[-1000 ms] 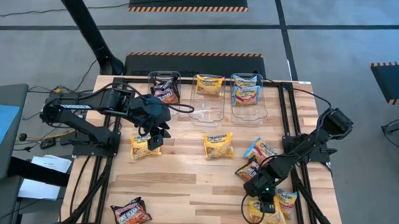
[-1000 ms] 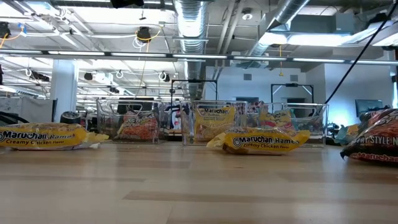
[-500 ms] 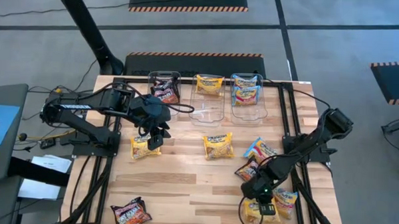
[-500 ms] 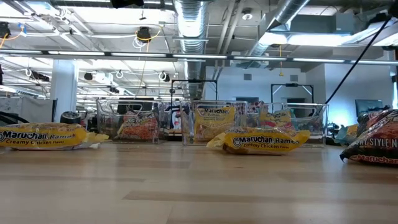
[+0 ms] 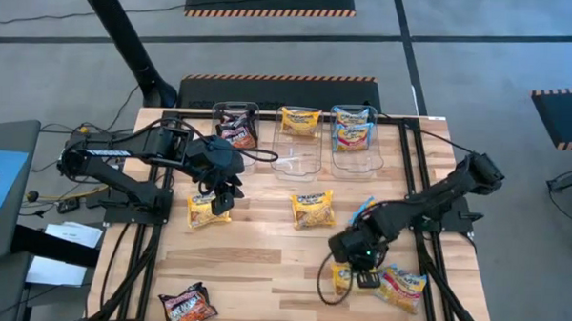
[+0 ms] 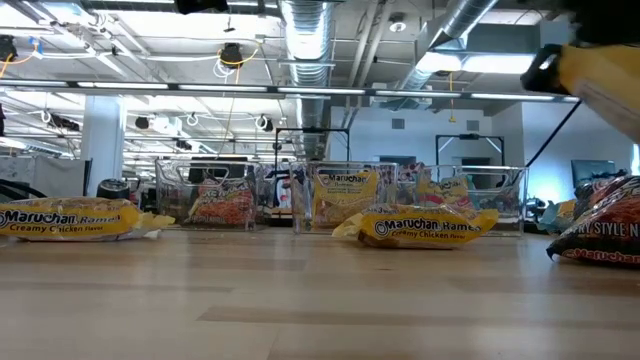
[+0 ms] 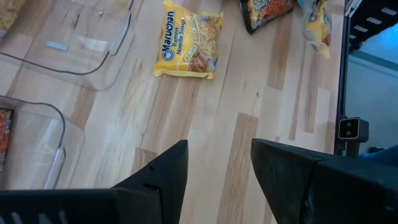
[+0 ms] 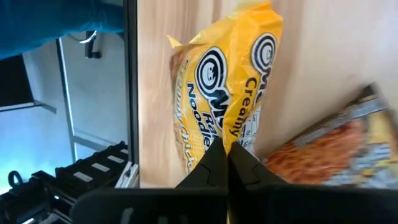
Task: Sort Maruchan noodles
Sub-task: Put the yellow noodle pack into the middle transparent bin
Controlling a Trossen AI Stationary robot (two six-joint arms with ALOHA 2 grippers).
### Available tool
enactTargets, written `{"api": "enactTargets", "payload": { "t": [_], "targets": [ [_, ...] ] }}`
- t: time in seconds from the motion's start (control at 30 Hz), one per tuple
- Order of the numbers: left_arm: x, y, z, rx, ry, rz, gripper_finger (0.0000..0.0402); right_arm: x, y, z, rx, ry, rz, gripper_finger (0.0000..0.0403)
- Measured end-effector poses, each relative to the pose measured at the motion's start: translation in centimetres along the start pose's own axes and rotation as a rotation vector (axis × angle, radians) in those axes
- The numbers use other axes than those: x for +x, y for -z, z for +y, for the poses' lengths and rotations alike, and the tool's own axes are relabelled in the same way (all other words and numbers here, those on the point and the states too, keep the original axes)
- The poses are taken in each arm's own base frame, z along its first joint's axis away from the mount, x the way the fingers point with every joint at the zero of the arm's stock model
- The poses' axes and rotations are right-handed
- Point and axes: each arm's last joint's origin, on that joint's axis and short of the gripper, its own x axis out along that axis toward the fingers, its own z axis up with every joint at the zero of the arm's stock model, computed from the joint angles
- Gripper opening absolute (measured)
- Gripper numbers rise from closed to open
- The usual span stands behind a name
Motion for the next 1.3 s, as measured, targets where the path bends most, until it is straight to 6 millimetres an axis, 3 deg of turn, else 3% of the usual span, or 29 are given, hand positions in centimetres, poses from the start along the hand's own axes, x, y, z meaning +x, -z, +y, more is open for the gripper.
{"api": "enactTargets", "payload": {
  "t": [0.33,0.63,1.07,1.3],
  "targets": [
    [0.0,0.0,0.0,-0.001,-0.017,-0.006,0.0162,-5.1,-2.7,-2.2,-0.039,0.093,-0.107,0.0002],
    [0.0,-0.1,0.2,-0.010,-0.047,-0.018,0.0162,-9.6,-4.7,-5.6,-0.058,0.183,-0.246,0.0001],
    [0.0,-0.1,0.3,0.009,-0.082,-0.030,0.0162,-15.5,-5.5,-11.7,-0.012,0.356,-0.414,0.0001],
    [-0.1,-0.3,0.7,0.007,-0.218,-0.080,0.0162,-18.5,-5.6,-15.4,0.045,0.433,-0.566,0.0001]
  ]
}}
